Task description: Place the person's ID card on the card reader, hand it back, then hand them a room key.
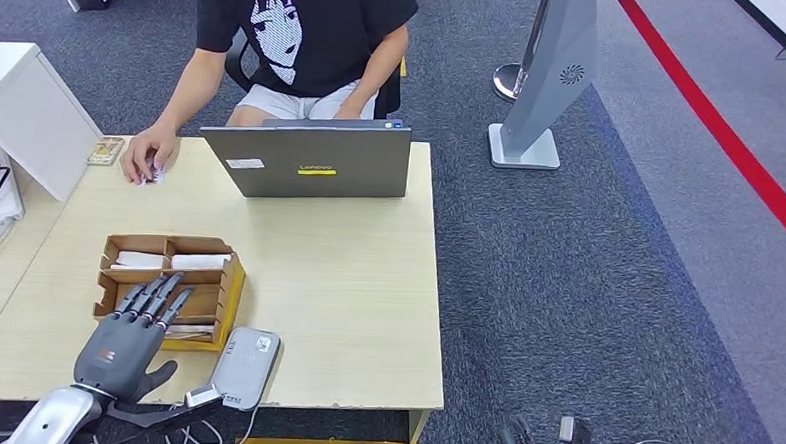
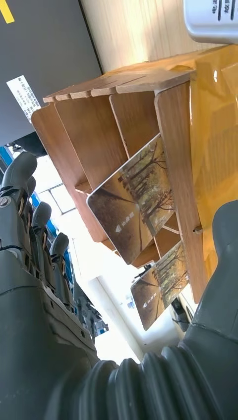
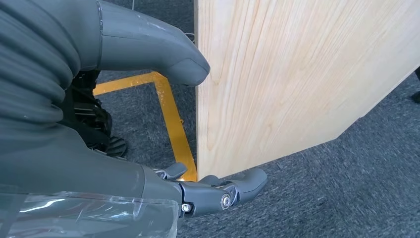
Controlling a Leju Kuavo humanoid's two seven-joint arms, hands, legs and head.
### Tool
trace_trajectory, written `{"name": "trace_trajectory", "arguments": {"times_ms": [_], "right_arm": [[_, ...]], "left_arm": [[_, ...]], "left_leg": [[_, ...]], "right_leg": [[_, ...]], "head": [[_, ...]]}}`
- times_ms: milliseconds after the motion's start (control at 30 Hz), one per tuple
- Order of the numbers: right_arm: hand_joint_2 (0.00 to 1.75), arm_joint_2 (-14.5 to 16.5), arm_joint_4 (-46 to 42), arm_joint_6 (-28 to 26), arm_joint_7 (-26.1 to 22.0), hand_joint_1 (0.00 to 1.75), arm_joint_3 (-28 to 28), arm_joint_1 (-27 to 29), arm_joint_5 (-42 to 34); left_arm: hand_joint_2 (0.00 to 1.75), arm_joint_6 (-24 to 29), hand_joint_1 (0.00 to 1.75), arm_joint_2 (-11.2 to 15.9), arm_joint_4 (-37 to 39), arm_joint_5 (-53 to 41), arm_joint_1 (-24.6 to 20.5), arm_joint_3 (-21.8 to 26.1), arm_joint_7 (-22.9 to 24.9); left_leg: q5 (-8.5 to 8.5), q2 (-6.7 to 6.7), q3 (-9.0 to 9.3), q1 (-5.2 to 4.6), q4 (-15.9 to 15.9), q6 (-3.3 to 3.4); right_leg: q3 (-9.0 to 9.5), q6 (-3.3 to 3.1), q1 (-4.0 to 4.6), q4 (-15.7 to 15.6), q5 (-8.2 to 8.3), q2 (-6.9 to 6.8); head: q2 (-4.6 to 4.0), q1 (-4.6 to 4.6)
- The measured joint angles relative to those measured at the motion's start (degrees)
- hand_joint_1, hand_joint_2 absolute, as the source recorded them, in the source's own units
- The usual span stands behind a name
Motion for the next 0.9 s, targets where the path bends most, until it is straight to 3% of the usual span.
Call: {"name": "trace_trajectory", "arguments": {"times_ms": [500,533,633,667,900], "right_arm": [[1.75,0.0,0.0,0.01,0.07,0.0,-0.05,0.04,0.01],[1.75,0.0,0.0,0.01,0.07,0.0,-0.05,0.04,0.02],[1.75,0.0,0.0,0.02,0.12,0.0,-0.05,0.04,0.11],[1.75,0.0,0.0,0.03,0.14,0.0,-0.05,0.03,0.17],[1.75,0.02,0.0,-0.02,0.04,0.0,-0.05,0.03,0.27]], "left_arm": [[1.75,-0.01,0.0,0.38,0.0,0.02,0.15,0.0,0.13],[1.75,0.01,0.08,0.38,0.0,0.02,0.14,0.0,0.24],[1.75,0.32,1.39,0.34,0.01,-0.16,0.11,0.01,0.77],[1.75,0.46,1.75,0.32,0.02,-0.28,0.08,0.01,0.91],[1.75,0.91,1.75,0.24,0.07,-0.86,0.01,0.02,1.31]], "left_leg": [[0.0,0.0,0.0,0.0,0.0,0.0],[0.0,0.0,0.0,0.0,0.0,0.0],[0.0,0.0,0.0,0.0,0.0,0.0],[0.0,0.0,0.0,0.0,0.0,0.0],[0.0,0.0,0.0,0.0,0.0,0.0]], "right_leg": [[0.0,0.0,0.0,0.0,0.0,0.0],[0.0,0.0,0.0,0.0,0.0,0.0],[0.0,0.0,0.0,0.0,0.0,0.0],[0.0,0.0,0.0,0.0,0.0,0.0],[0.0,0.0,0.0,0.0,0.0,0.0]], "head": [[0.0,0.0],[0.0,0.0],[0.0,0.0],[0.0,0.0],[0.0,0.0]]}}
